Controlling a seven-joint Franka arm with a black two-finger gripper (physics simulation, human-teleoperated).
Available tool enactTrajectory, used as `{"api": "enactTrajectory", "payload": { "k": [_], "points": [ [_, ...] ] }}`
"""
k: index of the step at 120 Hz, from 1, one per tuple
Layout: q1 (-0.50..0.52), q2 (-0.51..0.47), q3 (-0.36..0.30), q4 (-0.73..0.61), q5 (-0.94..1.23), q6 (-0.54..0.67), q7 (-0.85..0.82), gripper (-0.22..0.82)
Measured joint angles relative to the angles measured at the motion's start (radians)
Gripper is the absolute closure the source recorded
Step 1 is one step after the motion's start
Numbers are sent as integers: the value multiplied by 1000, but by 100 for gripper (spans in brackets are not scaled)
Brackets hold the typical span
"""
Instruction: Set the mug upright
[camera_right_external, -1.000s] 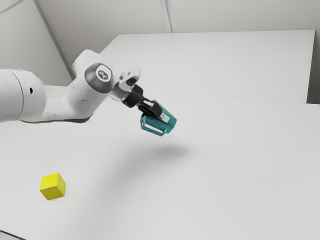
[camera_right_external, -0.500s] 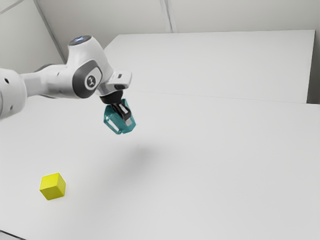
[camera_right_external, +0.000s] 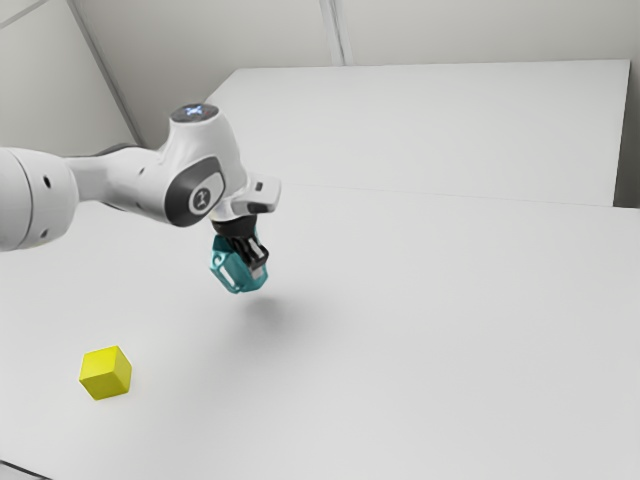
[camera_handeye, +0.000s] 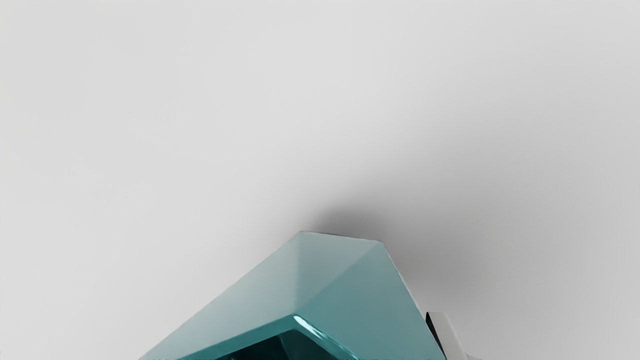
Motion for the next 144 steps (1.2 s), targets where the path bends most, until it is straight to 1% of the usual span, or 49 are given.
{"api": "enactTrajectory", "payload": {
  "k": [58, 111, 144],
  "points": [
    [10, 25, 3, -77, 27, 131, -62, 78],
    [10, 50, 3, -95, 26, 178, -94, 78],
    [11, 51, 2, -98, 14, 182, -94, 63]
  ]
}}
